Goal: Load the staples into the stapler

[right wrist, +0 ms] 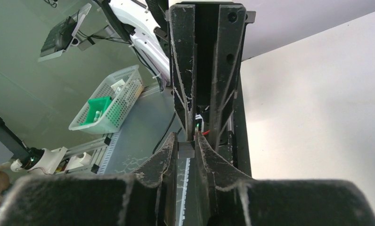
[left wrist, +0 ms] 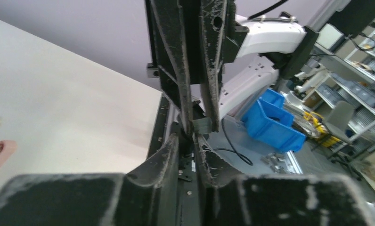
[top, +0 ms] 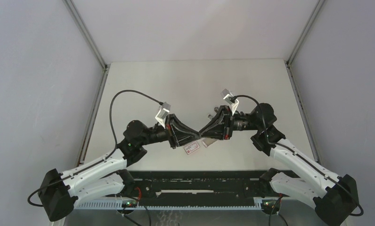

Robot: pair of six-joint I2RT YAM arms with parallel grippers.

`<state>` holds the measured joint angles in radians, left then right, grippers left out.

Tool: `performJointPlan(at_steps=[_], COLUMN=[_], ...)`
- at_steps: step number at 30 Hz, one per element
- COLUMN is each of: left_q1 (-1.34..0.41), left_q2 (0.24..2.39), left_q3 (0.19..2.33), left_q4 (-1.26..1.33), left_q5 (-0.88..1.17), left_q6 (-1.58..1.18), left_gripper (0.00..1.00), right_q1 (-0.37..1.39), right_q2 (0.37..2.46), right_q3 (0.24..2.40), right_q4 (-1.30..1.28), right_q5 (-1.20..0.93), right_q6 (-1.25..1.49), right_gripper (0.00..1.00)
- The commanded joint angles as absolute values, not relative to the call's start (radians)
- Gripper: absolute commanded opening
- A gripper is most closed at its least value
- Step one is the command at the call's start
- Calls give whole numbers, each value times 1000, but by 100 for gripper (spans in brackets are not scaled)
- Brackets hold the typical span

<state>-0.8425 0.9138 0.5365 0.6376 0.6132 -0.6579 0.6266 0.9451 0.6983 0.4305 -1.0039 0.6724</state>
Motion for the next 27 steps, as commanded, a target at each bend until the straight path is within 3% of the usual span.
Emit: performJointPlan(at_steps=[1, 8, 11, 15, 21, 27], left_q1=[-840, -746, -631, -362, 6, 83], left_q2=[862, 741, 665, 651, 666, 671], left_q3=[523, 487, 526, 648, 710, 767], left_q4=[591, 406, 211, -102, -231, -350], left_q5=[505, 419, 331, 314, 463, 383], left_q6=[-591, -538, -527, -518, -492, -379], left_gripper=[28, 47, 64, 80, 86, 87], right_q1=[591, 499, 519, 540, 523, 460], right_q2=[906, 839, 849, 947, 1148, 1380], right_q3=[717, 756, 844, 932, 1022, 1124], right_q4=[434, 227, -68, -231, -272, -250], right_q5=[-1007, -918, -716, -462, -225, -149], right_q6=[667, 526, 320, 165, 34, -54], right_gripper=[12, 12, 12, 12, 12, 12])
